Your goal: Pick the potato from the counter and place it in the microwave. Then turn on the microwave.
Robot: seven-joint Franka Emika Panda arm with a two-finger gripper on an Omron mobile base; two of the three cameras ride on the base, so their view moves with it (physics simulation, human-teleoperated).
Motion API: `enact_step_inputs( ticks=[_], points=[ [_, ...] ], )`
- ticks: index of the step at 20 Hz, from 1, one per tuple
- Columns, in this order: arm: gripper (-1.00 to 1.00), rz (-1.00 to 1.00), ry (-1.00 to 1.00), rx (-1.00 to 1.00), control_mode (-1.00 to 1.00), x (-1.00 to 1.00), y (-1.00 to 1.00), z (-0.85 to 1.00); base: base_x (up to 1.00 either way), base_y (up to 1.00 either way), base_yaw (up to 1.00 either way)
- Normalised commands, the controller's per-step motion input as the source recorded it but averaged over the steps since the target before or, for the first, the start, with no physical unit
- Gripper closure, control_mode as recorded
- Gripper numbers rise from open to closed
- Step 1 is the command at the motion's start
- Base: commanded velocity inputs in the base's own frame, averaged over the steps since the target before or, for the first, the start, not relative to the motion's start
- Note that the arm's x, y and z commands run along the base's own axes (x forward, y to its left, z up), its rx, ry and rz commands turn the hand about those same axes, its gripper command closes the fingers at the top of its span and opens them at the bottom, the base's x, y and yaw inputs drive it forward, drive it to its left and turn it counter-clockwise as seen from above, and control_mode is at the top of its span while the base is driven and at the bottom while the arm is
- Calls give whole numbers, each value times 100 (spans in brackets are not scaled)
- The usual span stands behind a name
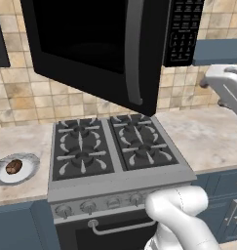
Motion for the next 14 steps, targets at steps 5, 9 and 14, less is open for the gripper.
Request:
enact_step_inputs(
  ticks=[5,9,14],
  points=[
    [-100,29,0,40,-100,63,4,-15,0,0,0],
    [-100,26,3,34,-100,47,24,-21,0,0,0],
    [-100,23,2,23,-100,26,43,-11,0,0,0]
  ],
)
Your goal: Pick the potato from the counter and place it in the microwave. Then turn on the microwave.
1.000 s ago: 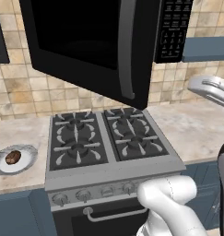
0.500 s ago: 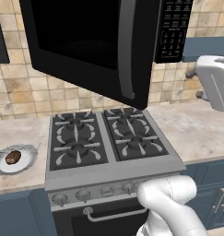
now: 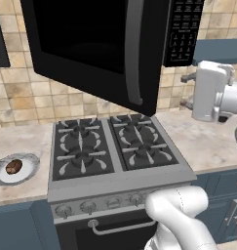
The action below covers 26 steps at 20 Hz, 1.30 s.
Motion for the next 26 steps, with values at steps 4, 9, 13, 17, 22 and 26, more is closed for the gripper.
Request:
enact_step_inputs(
  ticks=[4,9,13,17,22,26],
  points=[
    [-100,21,0,10,-100,9,53,0,0,0,0],
    [-100,18,1,5,-100,0,57,0,0,0,0],
    [-100,18,1,3,-100,3,50,0,0,0,0],
    [-100,18,0,1,-100,1,52,0,0,0,0],
    [-100,18,0,0,-100,0,60,0,0,0,0],
    [-100,18,0,0,-100,-9,80,0,0,0,0]
  ],
)
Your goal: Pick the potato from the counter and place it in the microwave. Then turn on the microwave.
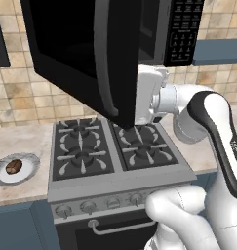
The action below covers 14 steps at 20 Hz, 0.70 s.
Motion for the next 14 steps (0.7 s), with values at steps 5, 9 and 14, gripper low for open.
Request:
enact_step_inputs(
  ticks=[5,9,14],
  points=[
    [-100,17,0,0,-100,-24,96,0,0,0,0],
    [-100,15,0,0,-100,-37,94,0,0,0,0],
    [-100,12,-2,0,-100,-37,84,0,0,0,0]
  ],
)
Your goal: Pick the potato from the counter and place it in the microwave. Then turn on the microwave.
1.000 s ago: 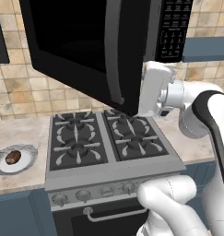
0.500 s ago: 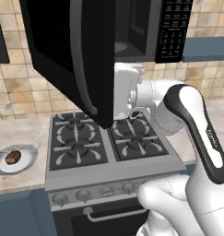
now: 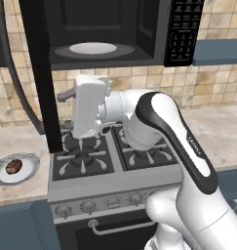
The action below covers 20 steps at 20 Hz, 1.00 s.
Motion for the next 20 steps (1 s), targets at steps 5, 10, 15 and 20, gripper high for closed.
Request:
enact_step_inputs(
  ticks=[5,10,15,20],
  points=[
    [-100,4,-9,0,-100,-23,42,2,0,0,0],
    [-100,-5,-18,-6,-100,3,-44,26,0,0,0],
    [-100,-11,-26,-14,-100,8,-64,13,0,0,0],
    [-100,-8,-28,-22,-100,14,-43,0,0,0,0]
  ],
)
